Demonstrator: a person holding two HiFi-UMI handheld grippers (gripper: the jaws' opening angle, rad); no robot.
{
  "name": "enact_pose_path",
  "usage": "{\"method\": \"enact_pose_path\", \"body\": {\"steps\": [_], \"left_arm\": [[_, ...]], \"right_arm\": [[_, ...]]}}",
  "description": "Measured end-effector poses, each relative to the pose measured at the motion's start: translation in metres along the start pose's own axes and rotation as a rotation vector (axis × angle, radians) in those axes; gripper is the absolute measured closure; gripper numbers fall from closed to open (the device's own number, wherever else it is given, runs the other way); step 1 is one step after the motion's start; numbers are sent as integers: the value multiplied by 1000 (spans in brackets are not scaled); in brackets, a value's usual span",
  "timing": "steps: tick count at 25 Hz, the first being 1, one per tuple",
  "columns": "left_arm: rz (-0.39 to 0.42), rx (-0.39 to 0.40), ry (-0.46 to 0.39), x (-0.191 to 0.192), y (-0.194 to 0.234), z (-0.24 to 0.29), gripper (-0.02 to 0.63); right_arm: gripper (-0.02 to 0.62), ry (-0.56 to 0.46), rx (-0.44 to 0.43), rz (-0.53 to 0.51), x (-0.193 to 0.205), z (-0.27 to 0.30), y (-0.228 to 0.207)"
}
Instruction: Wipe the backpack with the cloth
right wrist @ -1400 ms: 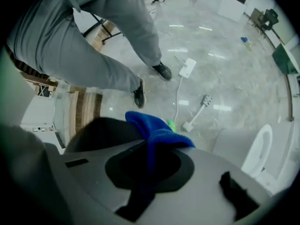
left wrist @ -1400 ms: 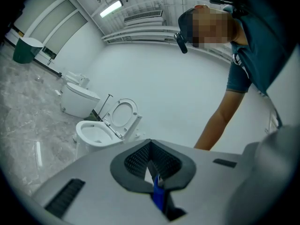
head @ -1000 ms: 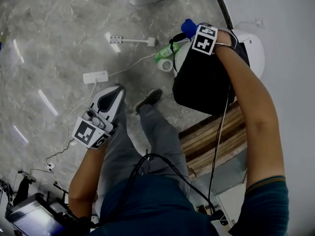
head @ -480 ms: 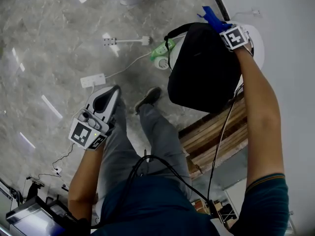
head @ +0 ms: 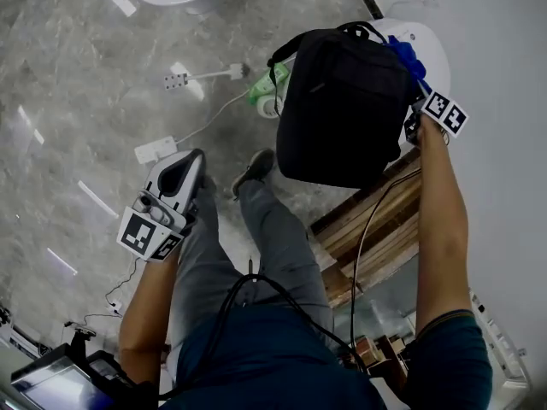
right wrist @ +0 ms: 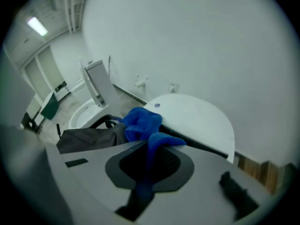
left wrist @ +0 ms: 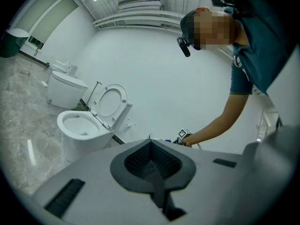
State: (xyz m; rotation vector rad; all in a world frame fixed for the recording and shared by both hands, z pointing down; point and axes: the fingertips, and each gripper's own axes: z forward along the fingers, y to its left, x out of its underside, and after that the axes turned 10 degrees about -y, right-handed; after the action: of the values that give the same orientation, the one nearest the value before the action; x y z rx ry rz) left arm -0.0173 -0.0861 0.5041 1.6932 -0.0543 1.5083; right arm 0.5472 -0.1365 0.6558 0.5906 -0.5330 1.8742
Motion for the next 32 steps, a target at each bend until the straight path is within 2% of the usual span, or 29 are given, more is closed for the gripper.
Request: {"method": "enact_pose_path", "body": {"steps": [4, 6, 8, 11, 17, 19, 20, 22, 24, 26, 27, 29, 32], "left_arm": [[-5, 23, 13, 1, -6, 13, 603], [-6, 37, 24, 3, -10, 17, 603], [-6, 47, 35, 6, -14, 19, 603], [-1, 61, 51, 8, -19, 22, 603], [2, 99, 71, 15, -33, 33, 603], [2, 111, 76, 17, -39, 35, 603], [3, 116, 79, 18, -42, 36, 603], [2, 125, 82, 19, -48, 38, 603], [0, 137, 80, 19, -54, 39, 603], [4, 143, 78, 18, -57, 38, 603], [6, 142, 80, 19, -58, 36, 603], [4, 142, 82, 21, -61, 33, 603], [0, 146, 76, 21, -63, 32, 603]], "right_arm": [[569, 63, -109, 447, 96, -41, -17], [569, 31, -137, 644, 135, -67, -23], [569, -25, -145, 784, 163, -91, -29], [569, -33, -137, 884, 205, -122, -27], [569, -95, -62, 1106, 290, -182, -30], [569, -57, -33, 1111, 322, -198, -27], [569, 7, -41, 1065, 340, -204, -18], [569, 160, -118, 858, 359, -213, 24], [569, 212, -266, 599, 336, -219, 83], [569, 180, -430, 336, 292, -215, 149], [569, 146, -480, 171, 269, -211, 180], [569, 31, -490, -204, 221, -199, 228], [569, -165, -420, -672, 165, -171, 292]]}}
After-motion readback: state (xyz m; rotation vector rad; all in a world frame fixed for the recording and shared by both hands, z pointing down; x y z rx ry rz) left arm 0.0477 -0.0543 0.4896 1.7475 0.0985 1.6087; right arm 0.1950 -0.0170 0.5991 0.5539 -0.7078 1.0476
